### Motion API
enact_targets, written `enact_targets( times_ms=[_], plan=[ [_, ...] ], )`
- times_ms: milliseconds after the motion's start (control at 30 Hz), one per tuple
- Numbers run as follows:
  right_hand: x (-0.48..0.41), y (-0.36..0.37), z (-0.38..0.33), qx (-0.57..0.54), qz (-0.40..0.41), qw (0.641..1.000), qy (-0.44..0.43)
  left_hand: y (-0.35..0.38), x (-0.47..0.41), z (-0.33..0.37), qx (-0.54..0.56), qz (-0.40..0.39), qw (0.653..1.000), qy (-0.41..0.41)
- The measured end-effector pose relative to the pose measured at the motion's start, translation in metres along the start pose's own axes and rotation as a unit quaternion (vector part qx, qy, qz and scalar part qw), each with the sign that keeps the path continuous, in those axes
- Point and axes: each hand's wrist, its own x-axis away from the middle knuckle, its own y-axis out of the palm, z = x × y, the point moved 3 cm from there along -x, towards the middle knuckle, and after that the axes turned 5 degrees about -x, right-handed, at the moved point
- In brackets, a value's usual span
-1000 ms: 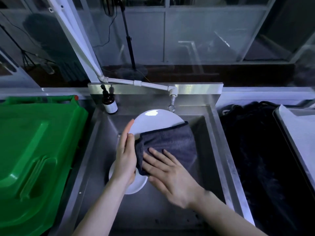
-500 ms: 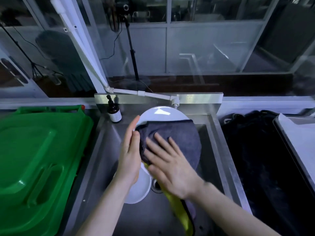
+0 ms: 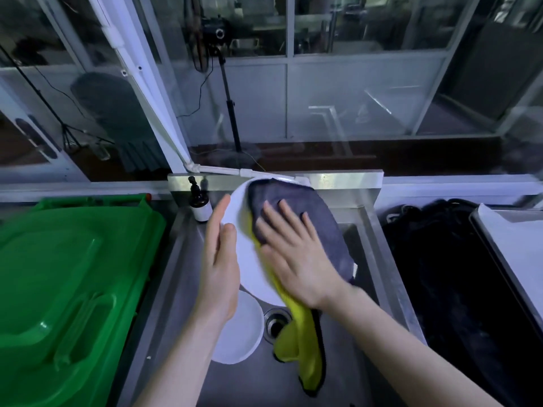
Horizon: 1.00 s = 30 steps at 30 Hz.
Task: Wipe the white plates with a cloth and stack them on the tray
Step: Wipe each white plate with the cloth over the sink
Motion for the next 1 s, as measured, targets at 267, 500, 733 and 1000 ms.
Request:
enact_targets(
  times_ms=[267,500,733,1000],
  plan=[
    [-0.008,-0.002,-0.020,0.007,0.014,0.998,-0.054,0.001,-0.001,0.000,0.013,-0.004,1.000,0.003],
    [-0.039,-0.017,0.024,0.043,0.060,0.990,0.122,-0.010,-0.003,0.006,0.005,0.028,1.000,-0.005],
    [0.010,0.012,-0.029,0.008,-0.046,0.994,-0.096,-0.006,-0.009,0.005,0.026,0.013,1.000,0.008],
    [-0.039,-0.015,-0.001,0.018,0.033,0.999,0.033,-0.007,0.001,0.006,0.010,0.032,0.999,0.006]
  ],
)
